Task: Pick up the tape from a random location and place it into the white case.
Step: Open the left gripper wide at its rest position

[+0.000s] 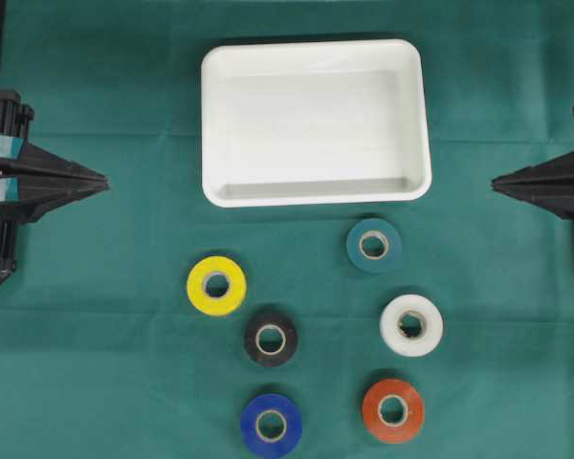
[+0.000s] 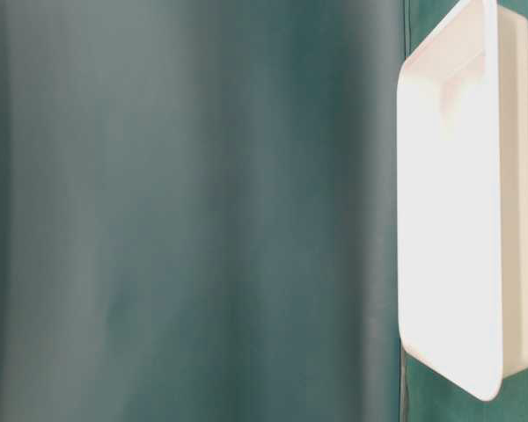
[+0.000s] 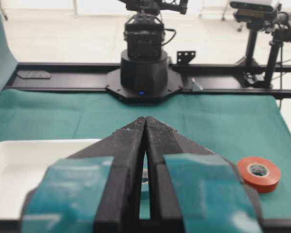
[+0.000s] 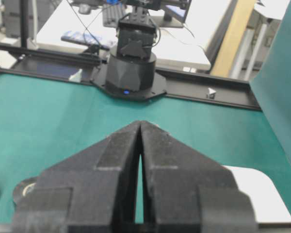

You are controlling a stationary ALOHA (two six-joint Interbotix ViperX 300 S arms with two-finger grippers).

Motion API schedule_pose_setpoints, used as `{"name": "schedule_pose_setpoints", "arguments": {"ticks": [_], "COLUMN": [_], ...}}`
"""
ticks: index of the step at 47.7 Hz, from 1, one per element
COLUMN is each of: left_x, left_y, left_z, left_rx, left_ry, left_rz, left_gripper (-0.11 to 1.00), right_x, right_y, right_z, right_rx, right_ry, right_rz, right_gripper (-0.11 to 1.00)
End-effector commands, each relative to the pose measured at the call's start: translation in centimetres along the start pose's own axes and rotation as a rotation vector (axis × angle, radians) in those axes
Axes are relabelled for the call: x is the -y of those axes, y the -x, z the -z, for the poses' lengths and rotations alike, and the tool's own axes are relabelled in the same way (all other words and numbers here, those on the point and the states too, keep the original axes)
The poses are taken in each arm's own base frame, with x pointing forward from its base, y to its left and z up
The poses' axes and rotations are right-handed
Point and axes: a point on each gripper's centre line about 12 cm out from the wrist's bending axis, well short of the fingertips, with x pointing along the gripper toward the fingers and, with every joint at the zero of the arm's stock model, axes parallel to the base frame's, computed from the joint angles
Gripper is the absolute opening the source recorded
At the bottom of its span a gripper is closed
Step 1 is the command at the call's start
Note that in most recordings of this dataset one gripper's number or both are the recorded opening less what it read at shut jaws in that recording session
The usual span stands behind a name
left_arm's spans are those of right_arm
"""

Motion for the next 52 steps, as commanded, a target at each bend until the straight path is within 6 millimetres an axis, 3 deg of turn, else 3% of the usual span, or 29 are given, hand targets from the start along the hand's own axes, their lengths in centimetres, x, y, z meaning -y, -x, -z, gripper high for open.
{"name": "schedule_pose_setpoints", "arguments": {"ticks": [1, 25, 29, 33, 37, 44, 48, 52], "left_x": [-0.05, -0.01, -0.04, -0.04, -0.01, -0.01, -0.01, -0.01], "left_y": [-0.36, -0.38, -0.4, -0.38, -0.4, -0.38, -0.38, -0.37], "left_z": [-0.33, 0.01, 0.08, 0.05, 0.08, 0.06, 0.1, 0.14], "left_rx": [-0.011, -0.051, -0.055, -0.054, -0.055, -0.055, -0.058, -0.061], "left_ry": [0.003, -0.002, 0.0, 0.003, 0.001, 0.0, 0.0, 0.0], "left_rz": [-0.003, -0.001, -0.002, -0.003, -0.001, -0.001, -0.001, -0.001], "left_gripper": [0.01, 0.02, 0.1, 0.29, 0.53, 0.92, 0.99, 0.98], "right_x": [0.16, 0.36, 0.36, 0.36, 0.36, 0.43, 0.59, 0.72], "right_y": [-0.35, -0.92, -0.93, -0.94, -0.88, -0.97, -1.07, -1.07], "right_z": [-0.92, -0.54, -0.51, -0.74, -0.99, -1.06, -0.83, -0.84], "right_rx": [0.021, -0.113, -0.127, -0.117, -0.1, -0.086, -0.095, -0.093], "right_ry": [-0.005, -0.01, -0.011, -0.01, -0.013, -0.015, -0.016, -0.016], "right_rz": [0.008, 0.018, 0.018, 0.018, 0.018, 0.021, 0.029, 0.035], "right_gripper": [0.0, 0.0, 0.0, 0.02, 0.16, 0.58, 0.8, 0.92]}}
